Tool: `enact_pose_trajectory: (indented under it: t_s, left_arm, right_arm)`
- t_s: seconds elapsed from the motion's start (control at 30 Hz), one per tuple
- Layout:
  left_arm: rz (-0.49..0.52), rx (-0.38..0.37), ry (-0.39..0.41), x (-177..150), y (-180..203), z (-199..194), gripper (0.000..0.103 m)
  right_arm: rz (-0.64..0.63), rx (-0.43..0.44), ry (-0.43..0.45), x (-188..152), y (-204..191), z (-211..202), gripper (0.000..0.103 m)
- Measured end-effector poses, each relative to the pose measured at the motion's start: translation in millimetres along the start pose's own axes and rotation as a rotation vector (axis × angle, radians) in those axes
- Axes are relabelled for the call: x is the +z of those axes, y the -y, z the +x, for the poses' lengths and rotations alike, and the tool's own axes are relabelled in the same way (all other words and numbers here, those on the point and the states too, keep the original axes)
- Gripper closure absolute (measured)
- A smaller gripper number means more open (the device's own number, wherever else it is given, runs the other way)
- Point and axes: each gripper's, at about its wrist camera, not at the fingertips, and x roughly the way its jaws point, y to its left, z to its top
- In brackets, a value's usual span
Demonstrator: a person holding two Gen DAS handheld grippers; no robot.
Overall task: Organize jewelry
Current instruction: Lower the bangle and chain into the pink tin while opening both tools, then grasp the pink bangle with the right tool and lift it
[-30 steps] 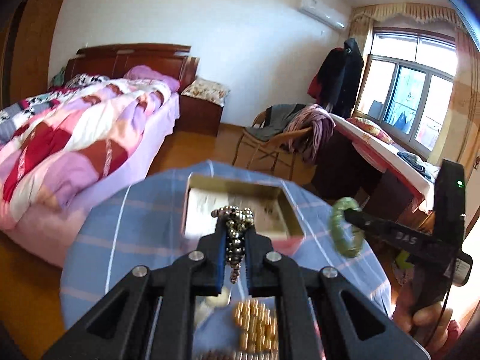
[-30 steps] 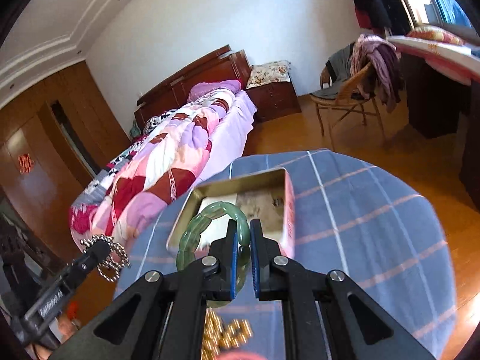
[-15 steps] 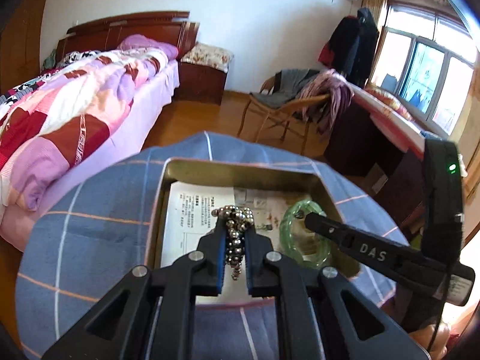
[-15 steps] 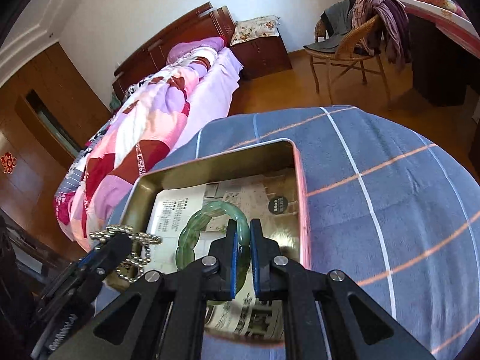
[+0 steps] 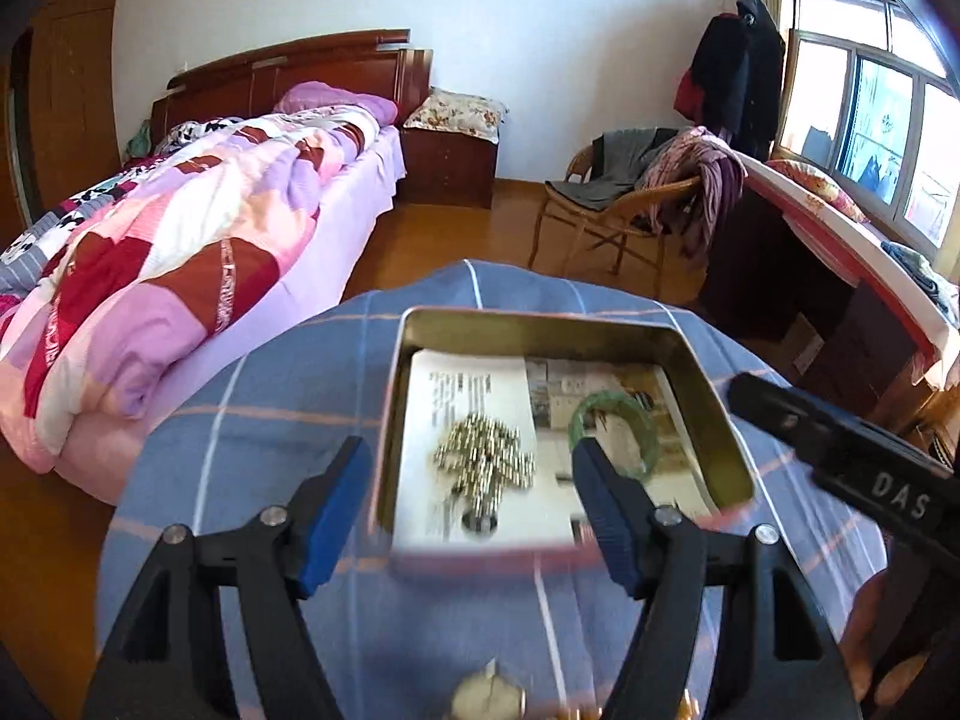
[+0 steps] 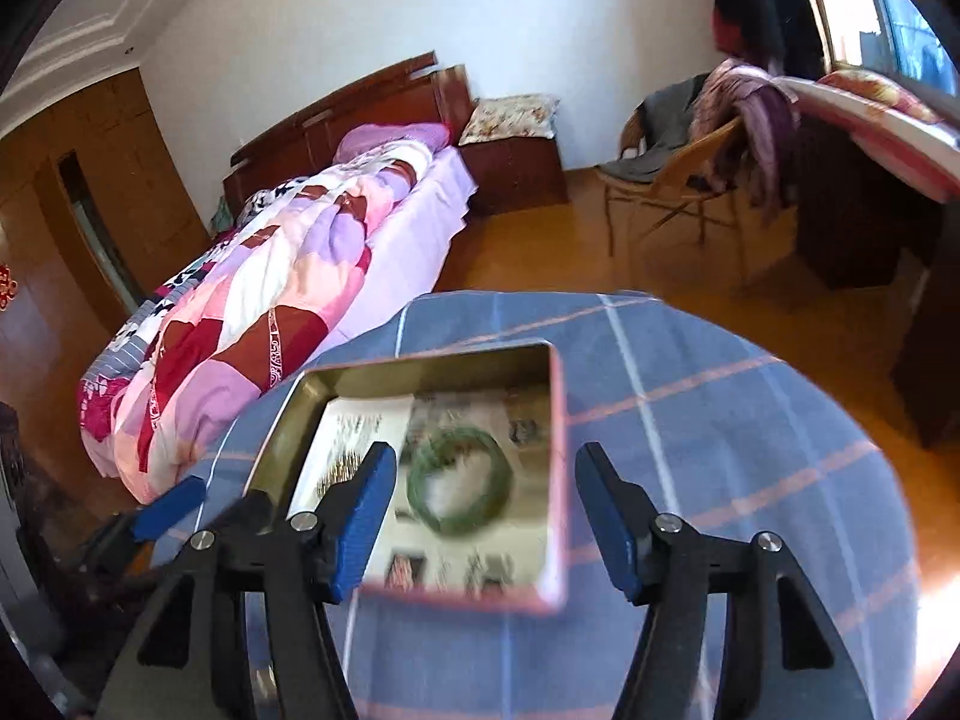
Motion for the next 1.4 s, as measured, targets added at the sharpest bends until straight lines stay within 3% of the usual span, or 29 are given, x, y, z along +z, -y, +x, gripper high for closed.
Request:
enact_pose_trajectory:
  t_s: [0.17,0.47,0.77,1.07,1.33,1.37,1.4]
  left_arm:
    - [-0.037,0.047,0.003,-32,-9,-40,0.025]
    - [-0.094,0.082,0.015,-86,-17,-92,0.018]
    - [-0.084,0.099,0.001,-121,-20,-106,0.018]
    - [-0.062,0.091,-0.018,-150,-22,-112,0.018]
    - [-0.079,0.108,-0.014,-152,-30,-114,0.018]
    - [-0.081,0.108,-0.014,-153,-30,-113,0.018]
    - [-0.082,0.108,-0.016,-153,-30,-113,0.018]
  right_arm:
    - [0.033,-0.031,0.003,-43,15,-49,0.040]
    - [0.069,-0.044,-0.033,-104,27,-92,0.040]
    - [-0.010,-0.040,-0.048,-137,20,-115,0.040]
    - [-0.090,-0.044,-0.094,-161,9,-113,0.041]
    - [-0.208,-0.114,-0.184,-175,-8,-81,0.066]
    - [-0.236,-0.119,-0.187,-177,-12,-80,0.071]
    - [-0.258,-0.111,-0.185,-178,-15,-80,0.083]
